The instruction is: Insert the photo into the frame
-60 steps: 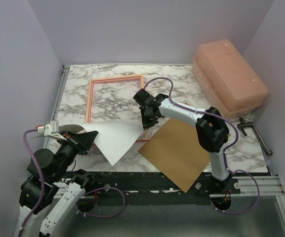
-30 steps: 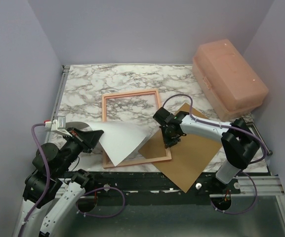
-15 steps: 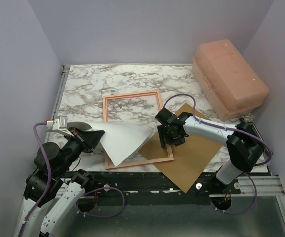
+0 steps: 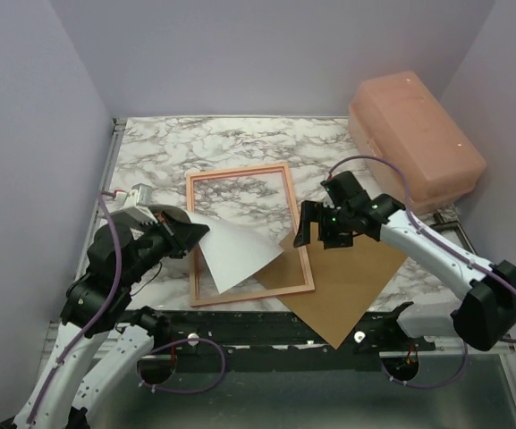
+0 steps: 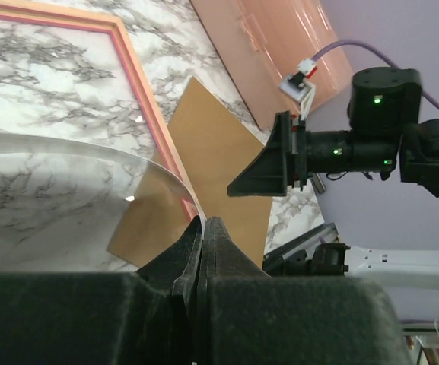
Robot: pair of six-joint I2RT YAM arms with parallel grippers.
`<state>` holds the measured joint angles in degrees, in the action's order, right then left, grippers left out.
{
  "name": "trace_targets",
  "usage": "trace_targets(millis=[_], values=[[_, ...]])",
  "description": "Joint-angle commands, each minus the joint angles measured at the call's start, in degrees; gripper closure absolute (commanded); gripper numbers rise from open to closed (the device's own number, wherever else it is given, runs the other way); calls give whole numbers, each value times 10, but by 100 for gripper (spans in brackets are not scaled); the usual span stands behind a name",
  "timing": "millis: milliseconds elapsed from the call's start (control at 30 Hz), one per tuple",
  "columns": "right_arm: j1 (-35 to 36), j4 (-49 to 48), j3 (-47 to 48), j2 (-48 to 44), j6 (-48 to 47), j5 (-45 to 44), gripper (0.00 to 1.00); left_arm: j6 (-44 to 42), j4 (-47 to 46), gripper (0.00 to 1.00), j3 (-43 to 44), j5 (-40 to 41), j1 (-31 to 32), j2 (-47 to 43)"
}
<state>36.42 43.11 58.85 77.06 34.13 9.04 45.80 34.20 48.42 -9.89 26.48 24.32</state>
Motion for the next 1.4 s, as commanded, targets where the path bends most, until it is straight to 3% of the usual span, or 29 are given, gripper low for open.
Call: trace_targets(millis=[0,200,333,533,867,1133,1367], values=[[-37,13,-5,-68,1,43,0,-4,-93,100,46,-87,1,89],[-61,34,-6,-108,6,29,0,-49,-100,100,188,-155,21,223],[-64,36,-9,-115,7,23,0,-77,-114,100,246,-177,35,244],[-65,44,-2,-117,3,7,0,-70,-145,100,156,-164,33,212],[-65,55,-3,-111,-9,-1,0,35,-250,100,-135,-164,-4,146],[-66,52,-18,-107,-12,-5,0,-2,-167,100,-178,-171,-35,147],[-67,49,-25,-100,-13,-4,0,-23,-31,100,-148,-92,-49,207]])
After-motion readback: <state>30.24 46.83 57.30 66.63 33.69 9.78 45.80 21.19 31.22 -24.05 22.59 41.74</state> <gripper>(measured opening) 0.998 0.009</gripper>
